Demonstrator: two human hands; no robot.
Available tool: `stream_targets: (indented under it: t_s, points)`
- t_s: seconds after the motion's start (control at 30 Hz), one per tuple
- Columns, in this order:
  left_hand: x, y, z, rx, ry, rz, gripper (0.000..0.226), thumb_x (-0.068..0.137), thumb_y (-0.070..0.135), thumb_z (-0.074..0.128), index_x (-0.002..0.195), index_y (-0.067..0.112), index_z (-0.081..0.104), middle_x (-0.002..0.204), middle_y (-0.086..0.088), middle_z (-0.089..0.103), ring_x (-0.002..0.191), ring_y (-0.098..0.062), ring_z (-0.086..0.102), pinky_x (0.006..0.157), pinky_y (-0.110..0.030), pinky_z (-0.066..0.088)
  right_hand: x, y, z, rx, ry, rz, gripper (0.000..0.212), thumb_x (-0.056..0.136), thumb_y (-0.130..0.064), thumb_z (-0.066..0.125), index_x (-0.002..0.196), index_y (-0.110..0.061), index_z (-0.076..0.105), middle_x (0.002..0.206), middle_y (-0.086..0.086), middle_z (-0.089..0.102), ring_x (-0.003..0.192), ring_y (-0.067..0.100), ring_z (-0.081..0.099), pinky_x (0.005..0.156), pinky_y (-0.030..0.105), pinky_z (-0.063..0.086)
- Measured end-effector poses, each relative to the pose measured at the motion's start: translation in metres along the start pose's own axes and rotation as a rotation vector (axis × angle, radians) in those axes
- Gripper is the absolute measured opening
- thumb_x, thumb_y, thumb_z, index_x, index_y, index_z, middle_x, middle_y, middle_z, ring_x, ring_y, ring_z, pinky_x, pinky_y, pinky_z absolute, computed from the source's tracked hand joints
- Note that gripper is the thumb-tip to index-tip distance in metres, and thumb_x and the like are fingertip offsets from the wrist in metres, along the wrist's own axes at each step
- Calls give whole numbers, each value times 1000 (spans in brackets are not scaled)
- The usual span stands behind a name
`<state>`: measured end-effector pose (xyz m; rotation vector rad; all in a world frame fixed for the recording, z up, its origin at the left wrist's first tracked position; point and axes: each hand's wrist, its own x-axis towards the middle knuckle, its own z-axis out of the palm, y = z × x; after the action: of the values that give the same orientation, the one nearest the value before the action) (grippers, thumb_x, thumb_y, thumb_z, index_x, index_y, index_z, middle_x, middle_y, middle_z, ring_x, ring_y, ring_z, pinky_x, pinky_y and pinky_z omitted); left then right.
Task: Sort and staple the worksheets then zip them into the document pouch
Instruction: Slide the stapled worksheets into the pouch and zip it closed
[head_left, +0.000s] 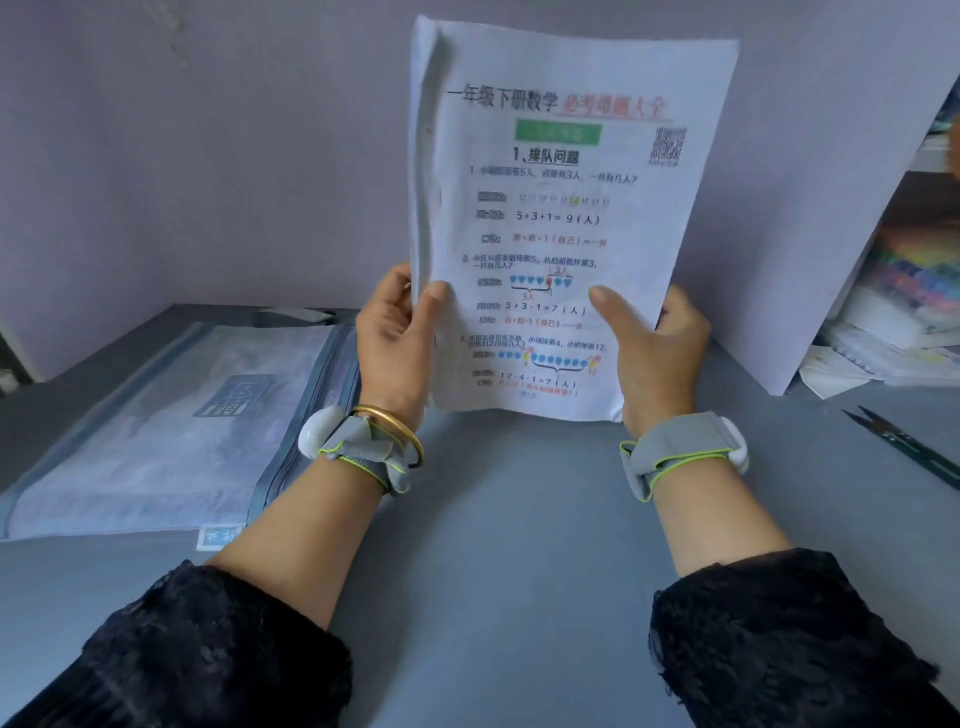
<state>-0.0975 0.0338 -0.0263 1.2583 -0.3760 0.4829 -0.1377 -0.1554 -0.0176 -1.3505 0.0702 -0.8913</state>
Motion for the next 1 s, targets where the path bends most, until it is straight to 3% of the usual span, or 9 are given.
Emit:
stream_targets:
  t_s: [0.13, 0.27, 0.37, 0.53, 0.67, 0.73, 0.83, 0.93, 1.0]
  points:
    - [-3, -16, -4, 231, -8, -81, 10, 91, 10, 60, 99, 15, 65, 88, 0, 69, 76, -12, 62, 71, -32, 56, -6, 4, 0, -89, -134, 81, 17, 76, -8, 78, 80, -22, 69, 81, -9, 74, 69, 4, 71, 64, 25, 57]
    - [-5, -25, -5, 289, -61, -185, 19, 91, 10, 62, 109, 8, 66, 93, 2, 69, 70, 5, 65, 65, -11, 53, -9, 12, 0, -147, -255, 201, 12, 77, -15, 78, 87, -20, 73, 92, -2, 76, 85, 17, 74, 79, 38, 60]
    - [-5, -26, -4, 339, -82, -134, 19, 94, 9, 56, 111, 7, 64, 97, 0, 69, 86, -12, 64, 78, -27, 54, -11, 14, 4, -221, -283, 195, 4, 86, -17, 70, 86, -21, 68, 87, -8, 71, 86, 19, 71, 82, 36, 58]
    - [-6, -19, -3, 493, -95, 154, 28, 98, 12, 43, 123, 11, 54, 98, -1, 69, 82, -16, 65, 75, -33, 54, -14, 11, 10, -314, -284, 53, 11, 93, -11, 56, 102, -15, 62, 85, -10, 64, 73, 4, 62, 55, 7, 48]
    - [-7, -16, -2, 931, -143, 265, 51, 95, 16, 34, 144, 29, 27, 100, -12, 70, 77, -37, 64, 66, -49, 54, -17, 15, 18, -324, -284, 89, 15, 92, -6, 52, 101, -17, 58, 84, -8, 65, 72, 13, 64, 52, 15, 51]
    - [-10, -15, 3, 843, -317, 233, 57, 99, 22, 37, 149, 35, 14, 126, -5, 62, 100, -30, 65, 82, -49, 55, -19, 18, 19, -310, -303, 162, 18, 92, -4, 50, 101, -17, 58, 87, -4, 67, 78, 19, 67, 58, 23, 53]
    - [-16, -18, 12, 580, -578, 160, 63, 102, 38, 37, 155, 26, 8, 159, 9, 22, 144, -9, 25, 118, -34, 25, -21, 23, 21, -184, -290, 295, 20, 93, -7, 48, 103, -16, 63, 91, -1, 71, 84, 20, 69, 71, 30, 56]
    - [-21, -22, 17, 594, -639, 112, 58, 103, 38, 30, 155, 27, 7, 159, 10, 16, 146, -4, 11, 120, -26, 12, -23, 25, 24, -74, -265, 389, 18, 97, -28, 49, 98, -20, 66, 91, 0, 73, 88, 20, 69, 84, 37, 54]
    - [-20, -26, 17, 640, -631, 122, 58, 103, 36, 33, 155, 27, 9, 158, 4, 18, 146, -6, 12, 119, -21, 9, -23, 26, 24, 8, -320, 462, 34, 96, -47, 46, 109, -22, 67, 101, -1, 75, 95, 17, 70, 86, 35, 55]
